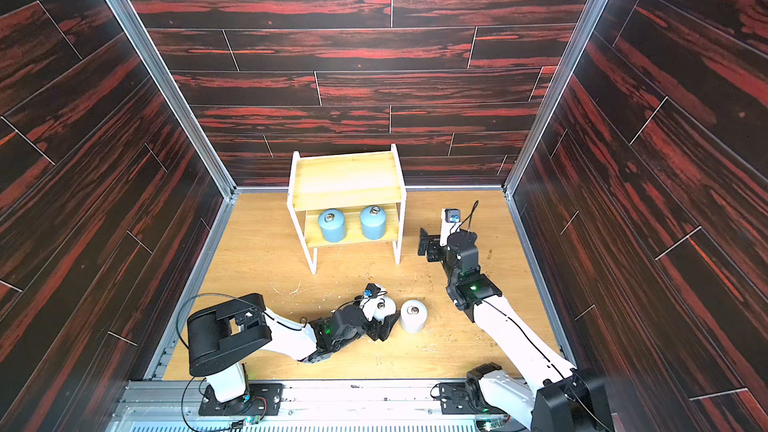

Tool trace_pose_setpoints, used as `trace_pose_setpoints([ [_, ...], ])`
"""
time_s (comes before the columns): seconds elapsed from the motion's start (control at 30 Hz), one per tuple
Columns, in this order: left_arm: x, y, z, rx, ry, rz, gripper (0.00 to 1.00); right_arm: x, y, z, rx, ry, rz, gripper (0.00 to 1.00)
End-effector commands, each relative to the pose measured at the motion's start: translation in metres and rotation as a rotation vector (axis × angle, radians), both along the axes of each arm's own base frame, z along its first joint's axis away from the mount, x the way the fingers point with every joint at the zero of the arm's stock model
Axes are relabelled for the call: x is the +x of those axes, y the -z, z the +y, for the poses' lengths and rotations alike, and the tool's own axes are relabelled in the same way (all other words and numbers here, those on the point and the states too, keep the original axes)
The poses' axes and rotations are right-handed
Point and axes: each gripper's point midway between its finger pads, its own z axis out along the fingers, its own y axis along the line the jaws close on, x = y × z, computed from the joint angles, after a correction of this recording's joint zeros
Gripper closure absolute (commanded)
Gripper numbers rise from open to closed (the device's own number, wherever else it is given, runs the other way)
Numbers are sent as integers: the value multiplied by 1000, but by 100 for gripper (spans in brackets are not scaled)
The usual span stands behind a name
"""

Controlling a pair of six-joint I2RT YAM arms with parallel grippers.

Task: Remove the tea canisters from the shelf
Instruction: Place the tea canister at the center of the board.

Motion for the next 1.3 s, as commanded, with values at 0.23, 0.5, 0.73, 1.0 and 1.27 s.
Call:
trace_pose_setpoints([
  [0.23, -6, -4, -5, 18, 24, 45, 13, 1, 4, -3, -9, 5, -3, 2],
  [0.5, -6, -13, -3, 16, 20, 40, 12, 1, 2, -3, -3, 3, -6, 2],
  [0.73, -10, -17, -5, 28, 33, 40, 11, 1, 2, -3, -7, 5, -7, 2],
  [1.0, -11, -18, -6, 38, 39, 38, 8, 1, 0, -3, -7, 1, -11, 2],
  [1.27, -14, -24, -6, 53, 50, 36, 4, 1, -3, -3, -8, -1, -16, 2],
])
